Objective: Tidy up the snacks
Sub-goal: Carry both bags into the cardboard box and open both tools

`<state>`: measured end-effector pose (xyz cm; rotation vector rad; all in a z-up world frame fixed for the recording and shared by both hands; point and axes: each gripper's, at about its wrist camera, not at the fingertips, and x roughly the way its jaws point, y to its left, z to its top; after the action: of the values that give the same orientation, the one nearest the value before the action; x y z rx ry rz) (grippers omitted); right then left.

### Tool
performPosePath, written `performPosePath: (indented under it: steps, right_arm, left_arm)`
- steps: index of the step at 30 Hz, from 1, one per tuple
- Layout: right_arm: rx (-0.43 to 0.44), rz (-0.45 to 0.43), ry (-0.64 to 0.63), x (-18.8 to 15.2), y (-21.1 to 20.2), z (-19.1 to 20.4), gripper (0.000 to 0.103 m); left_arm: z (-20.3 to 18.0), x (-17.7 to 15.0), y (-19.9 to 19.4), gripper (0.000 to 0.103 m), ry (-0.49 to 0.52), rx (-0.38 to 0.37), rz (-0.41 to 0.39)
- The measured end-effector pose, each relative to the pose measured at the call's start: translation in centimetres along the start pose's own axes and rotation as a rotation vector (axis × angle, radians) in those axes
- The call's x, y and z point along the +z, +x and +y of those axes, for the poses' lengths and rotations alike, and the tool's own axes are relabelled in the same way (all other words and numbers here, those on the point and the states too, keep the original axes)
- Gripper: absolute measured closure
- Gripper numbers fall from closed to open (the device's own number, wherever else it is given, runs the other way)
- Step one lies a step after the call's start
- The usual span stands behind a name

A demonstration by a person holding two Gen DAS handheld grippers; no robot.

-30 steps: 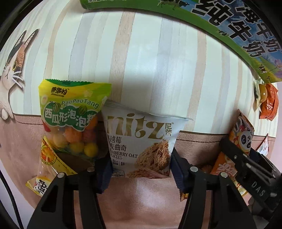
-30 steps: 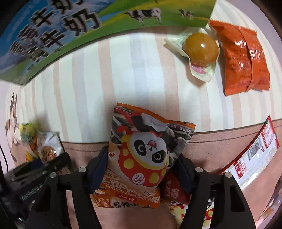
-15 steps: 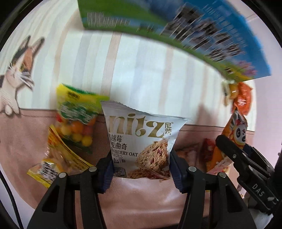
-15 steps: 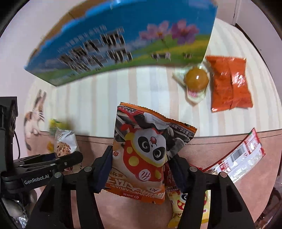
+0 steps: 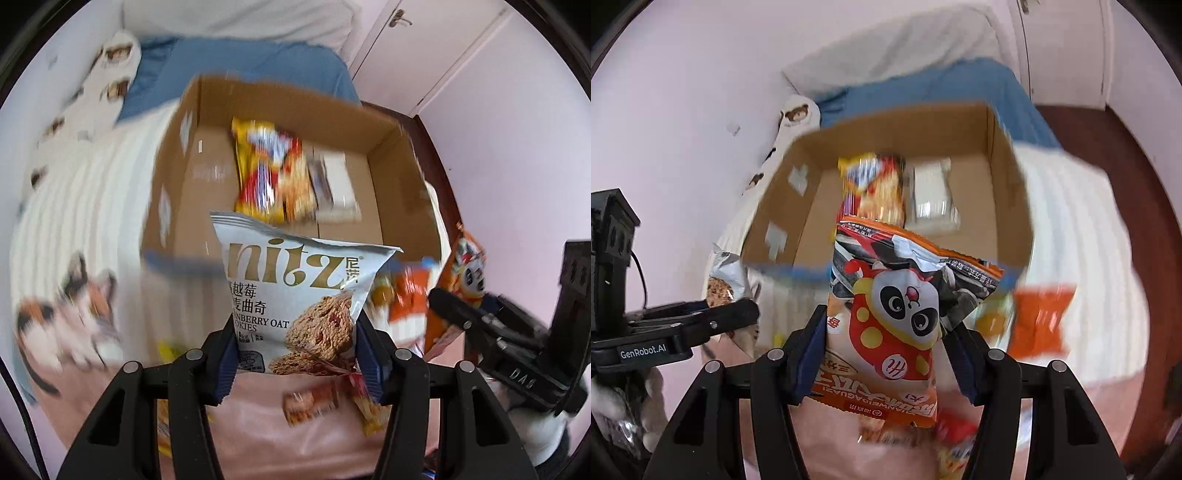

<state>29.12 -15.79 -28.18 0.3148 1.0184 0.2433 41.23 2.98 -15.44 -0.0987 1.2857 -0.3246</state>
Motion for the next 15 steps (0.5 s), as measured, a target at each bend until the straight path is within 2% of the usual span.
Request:
performPosePath:
  steps: [4,8,15]
  right_arm:
    - [-0.083,-0.026,-0.068,6.4,0.8,-1.6,0.040]
    - [-0.156,0.002,-0.113,11.3,4.2,-2.8,0.040]
    - [-0.235,0.082,-0.153,16.9,10.0,-5.2,0.040]
  left_arm:
    - [-0.6,5.6,1.9,0.050,0.041,0.087,-0.017]
    - [0.3,10.3,4.4,0.050,0.031,0.157,0.011]
    - [2.9,14.7,10.6,0.050,0.006,0.238,0.089]
